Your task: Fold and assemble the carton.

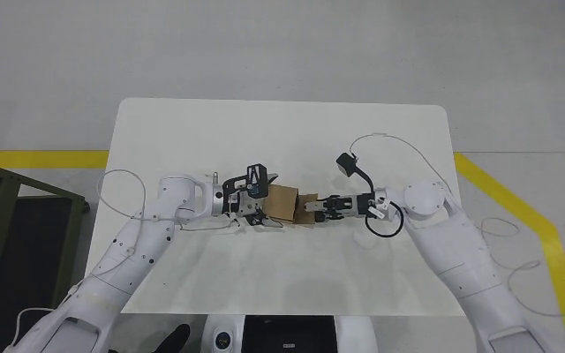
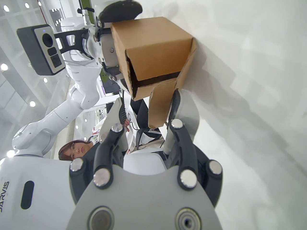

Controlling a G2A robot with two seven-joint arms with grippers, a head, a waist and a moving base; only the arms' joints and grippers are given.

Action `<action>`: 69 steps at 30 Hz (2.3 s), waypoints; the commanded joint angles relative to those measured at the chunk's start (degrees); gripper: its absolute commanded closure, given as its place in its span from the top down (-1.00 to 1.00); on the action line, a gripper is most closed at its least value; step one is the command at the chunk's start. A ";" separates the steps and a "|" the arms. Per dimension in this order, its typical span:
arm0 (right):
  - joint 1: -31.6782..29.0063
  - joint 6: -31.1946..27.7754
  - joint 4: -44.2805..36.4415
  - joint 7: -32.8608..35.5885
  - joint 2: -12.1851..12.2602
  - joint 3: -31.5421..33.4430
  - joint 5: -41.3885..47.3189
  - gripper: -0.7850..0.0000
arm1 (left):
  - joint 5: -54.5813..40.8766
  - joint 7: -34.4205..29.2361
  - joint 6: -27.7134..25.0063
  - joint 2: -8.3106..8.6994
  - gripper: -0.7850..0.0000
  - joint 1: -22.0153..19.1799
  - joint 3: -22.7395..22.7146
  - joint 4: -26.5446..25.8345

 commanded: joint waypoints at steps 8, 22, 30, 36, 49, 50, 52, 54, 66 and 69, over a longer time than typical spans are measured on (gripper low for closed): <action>1.66 -1.77 1.04 -0.14 -1.04 -2.56 4.24 -0.07 | -0.18 -0.25 -0.13 -0.03 1.00 0.05 -0.02 0.06; 2.40 -2.95 4.79 -0.15 -1.51 -3.85 5.49 -0.29 | -0.04 -0.67 -0.46 -0.02 1.00 0.32 -0.03 0.08; 2.66 -2.68 5.59 0.15 -1.60 -4.28 5.45 -0.48 | 0.05 -0.80 -0.44 0.02 1.00 0.43 -0.11 -0.07; 3.10 -1.98 6.14 0.06 -1.60 -4.59 4.35 -0.61 | 0.03 -0.86 -0.46 0.05 1.00 0.44 -0.04 -0.10; 2.70 -0.65 5.69 0.29 -1.13 -3.80 3.22 -0.61 | -0.37 -0.97 -0.40 0.10 1.00 0.86 -0.18 -0.49; 2.70 -0.48 5.58 0.28 -1.11 -3.83 3.01 -0.62 | -0.40 -1.01 -0.40 0.10 1.00 0.86 -0.20 -0.54; 2.76 -0.10 5.34 0.12 -1.08 -3.97 2.40 -0.64 | -0.38 -1.06 -0.39 0.10 1.00 0.85 -0.21 -0.66; 2.85 0.29 5.31 0.11 -1.08 -4.13 2.02 -0.66 | -0.40 -1.08 -0.34 0.10 1.00 0.86 -0.25 -0.69; 3.03 0.51 5.35 -0.16 -1.11 -4.42 1.86 -0.65 | -0.43 -0.97 -0.26 0.09 1.00 1.04 -0.34 -0.76; 3.12 0.56 4.99 -0.09 -1.11 -4.48 1.91 -0.66 | -0.39 -0.93 -0.17 0.09 1.00 1.10 -0.37 -0.81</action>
